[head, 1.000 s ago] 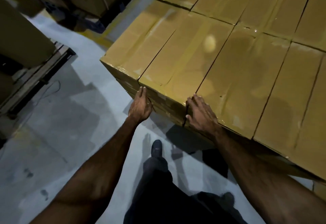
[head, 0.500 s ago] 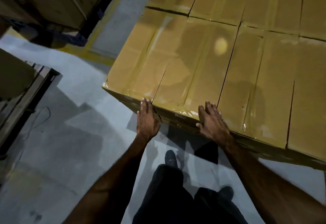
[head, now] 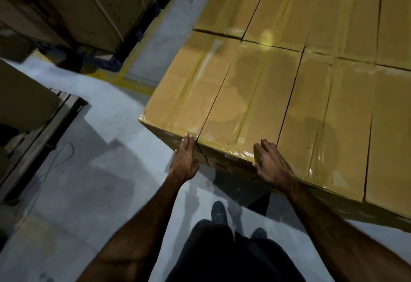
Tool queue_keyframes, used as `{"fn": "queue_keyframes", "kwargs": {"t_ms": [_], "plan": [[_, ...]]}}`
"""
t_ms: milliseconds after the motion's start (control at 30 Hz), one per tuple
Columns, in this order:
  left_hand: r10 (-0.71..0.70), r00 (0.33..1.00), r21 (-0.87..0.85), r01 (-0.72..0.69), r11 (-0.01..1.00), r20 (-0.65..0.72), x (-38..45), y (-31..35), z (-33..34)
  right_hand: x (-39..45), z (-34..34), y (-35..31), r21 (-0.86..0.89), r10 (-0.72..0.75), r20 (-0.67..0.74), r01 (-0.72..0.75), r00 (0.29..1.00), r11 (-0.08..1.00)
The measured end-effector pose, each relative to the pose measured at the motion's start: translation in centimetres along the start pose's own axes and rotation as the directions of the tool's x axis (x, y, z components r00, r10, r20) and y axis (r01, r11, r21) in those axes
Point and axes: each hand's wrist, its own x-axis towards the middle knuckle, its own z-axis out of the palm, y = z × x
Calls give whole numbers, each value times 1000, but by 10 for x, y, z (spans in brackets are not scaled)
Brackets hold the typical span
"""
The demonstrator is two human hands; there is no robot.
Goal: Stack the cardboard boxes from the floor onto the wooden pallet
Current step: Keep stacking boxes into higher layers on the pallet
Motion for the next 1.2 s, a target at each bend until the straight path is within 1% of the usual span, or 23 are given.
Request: {"fn": "queue_keyframes", "kwargs": {"t_ms": [67, 133, 200, 300, 400, 467, 533, 633, 700, 800, 900, 1033, 1200], "plan": [[-16, 1000, -37, 16, 999, -21, -11, 0, -11, -1, -6, -5, 19, -19, -43, 20, 999, 1000], [1, 998, -61, -4, 998, -55, -25, 3, -24, 1, -12, -15, 64, -15, -103, 21, 995, 998], [4, 995, -96, -14, 995, -100, -34, 9, -40, 9, -18, -30, 152, 17, -143, 5, 990, 988], [-56, 986, -169, 29, 985, -154, -44, 20, -65, 18, -26, -56, 245, 44, -164, -2, 985, 969], [-23, 981, -215, -19, 976, -190, -45, 26, -95, 19, -37, -88, 389, 70, -240, 30, 968, 921], [22, 970, -255, -85, 963, -240, -42, 26, -116, 21, -41, -112, 460, 110, -283, 34, 953, 887], [33, 963, -302, -116, 946, -268, -38, 17, -133, 27, -39, -137, 538, 178, -313, 19, 933, 843], [15, 964, -445, -135, 885, -264, -27, -8, -152, 43, -27, -176, 653, 288, -349, 11, 892, 757], [13, 971, -488, -131, 863, -239, -14, -26, -169, 56, -19, -208, 713, 377, -365, -4, 851, 701], [54, 971, -485, -164, 859, -233, 7, -56, -201, 74, -8, -260, 772, 461, -383, 3, 800, 636], [128, 968, -467, -217, 857, -215, 28, -88, -235, 91, -5, -310, 796, 490, -389, 18, 780, 605], [191, 963, -436, -256, 863, -187, 65, -122, -273, 126, -10, -350, 774, 488, -423, 24, 763, 633], [292, 947, -343, -321, 883, -135, 136, -150, -302, 197, -21, -364, 767, 555, -445, -21, 703, 641]]}}
